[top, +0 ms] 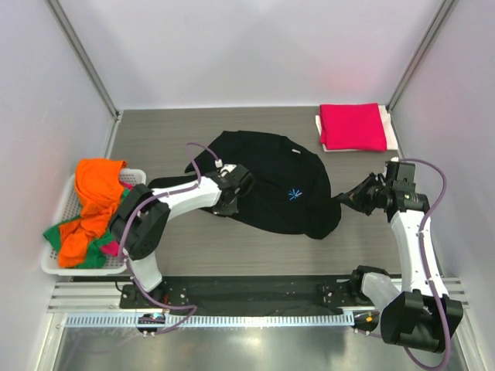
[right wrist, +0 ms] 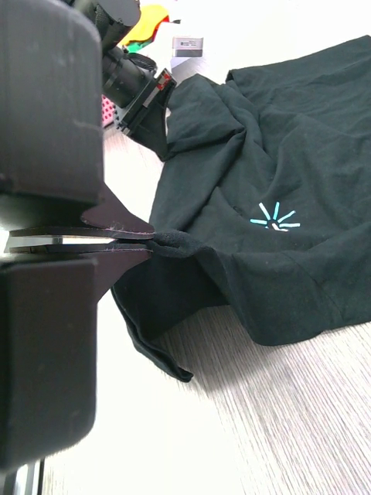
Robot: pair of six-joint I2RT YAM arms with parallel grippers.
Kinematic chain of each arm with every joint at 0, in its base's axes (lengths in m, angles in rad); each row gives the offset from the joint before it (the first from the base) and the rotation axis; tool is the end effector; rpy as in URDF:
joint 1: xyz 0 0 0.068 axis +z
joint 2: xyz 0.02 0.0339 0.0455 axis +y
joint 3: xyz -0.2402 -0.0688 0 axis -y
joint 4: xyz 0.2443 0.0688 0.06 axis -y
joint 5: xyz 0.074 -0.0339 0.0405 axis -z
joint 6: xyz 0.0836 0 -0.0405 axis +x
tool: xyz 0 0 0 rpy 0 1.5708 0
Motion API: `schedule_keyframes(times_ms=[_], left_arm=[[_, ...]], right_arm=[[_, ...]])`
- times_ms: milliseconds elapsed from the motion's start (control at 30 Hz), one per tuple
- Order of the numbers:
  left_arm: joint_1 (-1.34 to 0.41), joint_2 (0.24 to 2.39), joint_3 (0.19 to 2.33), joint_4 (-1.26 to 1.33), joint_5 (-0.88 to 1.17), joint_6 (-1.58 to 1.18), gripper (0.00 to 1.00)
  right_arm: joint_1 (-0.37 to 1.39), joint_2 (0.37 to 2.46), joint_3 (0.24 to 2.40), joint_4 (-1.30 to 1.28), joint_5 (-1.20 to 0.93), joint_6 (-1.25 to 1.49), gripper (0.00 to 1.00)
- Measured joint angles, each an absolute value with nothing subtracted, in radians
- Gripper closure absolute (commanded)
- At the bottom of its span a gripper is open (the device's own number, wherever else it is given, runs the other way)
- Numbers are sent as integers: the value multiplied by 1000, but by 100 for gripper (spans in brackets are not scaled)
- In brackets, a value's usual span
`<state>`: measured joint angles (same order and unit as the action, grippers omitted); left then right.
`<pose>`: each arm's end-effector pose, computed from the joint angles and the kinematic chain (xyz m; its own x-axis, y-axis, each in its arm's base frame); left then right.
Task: Fold and stack the t-shirts
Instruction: Flatten the tshirt out
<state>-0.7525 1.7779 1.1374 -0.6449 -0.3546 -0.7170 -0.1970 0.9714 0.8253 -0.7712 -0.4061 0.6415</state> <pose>0.2710 -0.2139 0.1044 -0.9023 0.0006 -0.4311 -0.0309 0.9973 0.0661 0.2287 -0.0120 0.2159 -0.6572 0.6917 -0.2994 0.4213 0.6665 0.6151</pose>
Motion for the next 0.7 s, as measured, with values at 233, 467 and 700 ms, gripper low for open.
schedule_keyframes(times_ms=[233,467,700], left_arm=[[-752,1654,1183,-786,-381,-721,100],[-752,1334,1537,-993,-452,-716,100],[-752,1097,1826,-1122,-480,-675,100]], right_arm=[[-197,986,890,-796,-405,648,99],[-197,1027,1242,-858,-391,680,99],[-197,1044,1734,-965,-297,722,99]])
